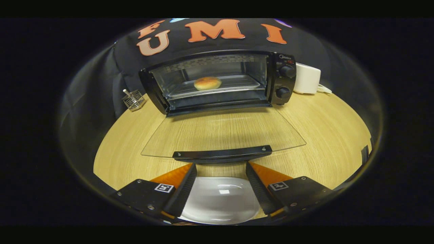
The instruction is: Open the toaster oven, put the food inside, and close the toaster oven door.
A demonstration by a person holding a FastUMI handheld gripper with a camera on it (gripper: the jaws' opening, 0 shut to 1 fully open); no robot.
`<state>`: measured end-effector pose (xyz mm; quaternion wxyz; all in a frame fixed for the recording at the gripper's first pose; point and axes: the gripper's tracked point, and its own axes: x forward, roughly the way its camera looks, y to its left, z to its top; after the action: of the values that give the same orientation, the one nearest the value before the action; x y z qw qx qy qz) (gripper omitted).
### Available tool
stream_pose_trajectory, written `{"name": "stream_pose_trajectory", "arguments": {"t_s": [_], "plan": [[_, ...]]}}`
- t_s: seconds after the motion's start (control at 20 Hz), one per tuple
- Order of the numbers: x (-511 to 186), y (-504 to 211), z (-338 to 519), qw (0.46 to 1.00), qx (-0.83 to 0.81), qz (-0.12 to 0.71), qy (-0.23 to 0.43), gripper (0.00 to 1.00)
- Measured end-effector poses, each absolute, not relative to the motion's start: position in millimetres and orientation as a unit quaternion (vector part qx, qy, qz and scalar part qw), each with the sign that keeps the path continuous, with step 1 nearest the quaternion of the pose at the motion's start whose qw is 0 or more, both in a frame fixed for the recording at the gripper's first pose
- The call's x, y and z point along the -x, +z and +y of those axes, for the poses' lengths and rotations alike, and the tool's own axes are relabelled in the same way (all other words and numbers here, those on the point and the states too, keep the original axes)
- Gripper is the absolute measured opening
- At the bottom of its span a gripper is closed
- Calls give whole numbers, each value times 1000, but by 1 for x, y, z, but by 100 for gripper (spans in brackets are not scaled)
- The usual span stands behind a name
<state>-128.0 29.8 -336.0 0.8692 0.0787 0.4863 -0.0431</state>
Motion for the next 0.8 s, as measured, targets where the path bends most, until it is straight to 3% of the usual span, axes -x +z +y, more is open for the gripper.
{"name": "stream_pose_trajectory", "arguments": {"t_s": [0.8], "plan": [[37, -241, 9, 931, -74, 355, -47, 87]]}}
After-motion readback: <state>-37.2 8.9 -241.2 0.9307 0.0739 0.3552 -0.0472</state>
